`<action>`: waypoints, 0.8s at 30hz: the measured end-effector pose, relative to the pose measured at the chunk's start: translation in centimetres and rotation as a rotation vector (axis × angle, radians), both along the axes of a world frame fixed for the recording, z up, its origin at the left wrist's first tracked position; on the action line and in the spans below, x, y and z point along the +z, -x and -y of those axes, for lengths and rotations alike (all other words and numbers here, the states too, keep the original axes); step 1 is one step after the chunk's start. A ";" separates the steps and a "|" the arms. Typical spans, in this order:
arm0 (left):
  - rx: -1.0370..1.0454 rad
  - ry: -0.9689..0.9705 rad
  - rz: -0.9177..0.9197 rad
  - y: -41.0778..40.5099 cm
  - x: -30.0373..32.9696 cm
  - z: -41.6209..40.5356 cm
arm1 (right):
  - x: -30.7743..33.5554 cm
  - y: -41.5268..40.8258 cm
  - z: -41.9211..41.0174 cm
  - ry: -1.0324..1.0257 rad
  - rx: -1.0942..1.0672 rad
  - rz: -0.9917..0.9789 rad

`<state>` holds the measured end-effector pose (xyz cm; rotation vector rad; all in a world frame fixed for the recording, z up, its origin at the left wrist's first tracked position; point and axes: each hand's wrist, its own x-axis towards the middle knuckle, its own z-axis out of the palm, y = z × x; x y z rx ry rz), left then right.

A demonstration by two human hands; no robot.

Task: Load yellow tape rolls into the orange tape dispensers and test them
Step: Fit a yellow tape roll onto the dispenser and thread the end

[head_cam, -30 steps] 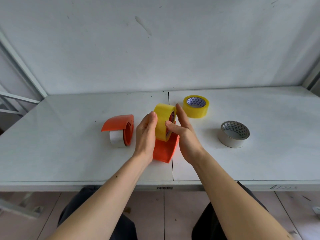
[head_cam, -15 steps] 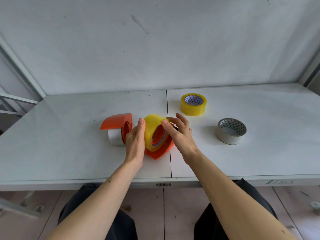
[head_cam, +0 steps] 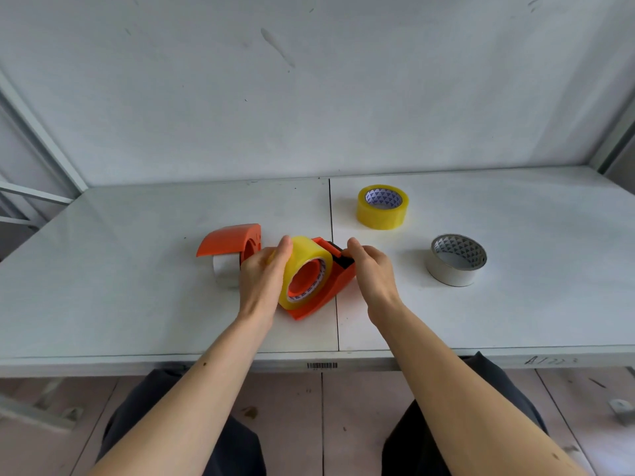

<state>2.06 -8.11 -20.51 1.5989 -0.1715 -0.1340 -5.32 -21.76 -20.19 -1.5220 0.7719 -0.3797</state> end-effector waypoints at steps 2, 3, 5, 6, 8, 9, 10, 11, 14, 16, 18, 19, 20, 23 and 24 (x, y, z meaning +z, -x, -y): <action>0.001 0.047 -0.054 0.1 0.3 -0.1 | -0.2 -0.2 0.0 0.049 0.010 -0.014; 0.000 0.082 -0.082 0.0 0.3 -0.1 | -0.3 -0.2 0.1 0.075 0.008 -0.016; -0.021 0.126 -0.126 -0.2 0.4 -0.3 | -0.4 -0.3 0.3 0.122 -0.003 -0.025; -0.036 0.146 -0.145 -0.4 0.3 -0.4 | -0.3 -0.3 0.3 0.145 -0.003 -0.037; -0.070 0.163 -0.186 -0.7 0.4 -0.7 | -0.1 -0.2 0.5 0.197 0.005 -0.059; -0.092 0.152 -0.198 -0.9 0.4 -0.8 | -0.1 -0.1 0.6 0.215 0.009 -0.064; -0.112 0.134 -0.206 -1.1 0.5 -1.0 | 0.1 0.0 0.6 0.228 0.013 -0.065; -0.129 0.113 -0.201 -1.3 0.6 -1.3 | 0.2 0.1 0.6 0.238 0.014 -0.061; -0.167 0.053 -0.142 -2.1 0.9 -2.1 | 0.3 0.2 0.5 0.249 0.002 -0.048; -0.208 0.042 -0.130 -2.2 1.0 -2.4 | 0.1 0.2 0.6 0.243 0.003 -0.047; -0.257 0.073 -0.135 -2.0 1.0 -2.2 | 0.0 0.2 0.7 0.230 0.014 -0.063; -0.284 0.098 -0.137 -1.8 1.0 -2.1 | -0.1 0.2 0.7 0.218 0.016 -0.068; -0.311 0.119 -0.137 -1.8 1.0 -2.0 | -0.1 0.1 0.7 0.200 0.011 -0.072; -0.368 0.123 -0.125 -2.1 1.2 -2.3 | -0.2 0.3 0.9 0.145 -0.008 -0.083; -0.372 0.100 -0.116 -2.2 1.2 -2.3 | -0.3 0.3 1.0 0.137 -0.008 -0.081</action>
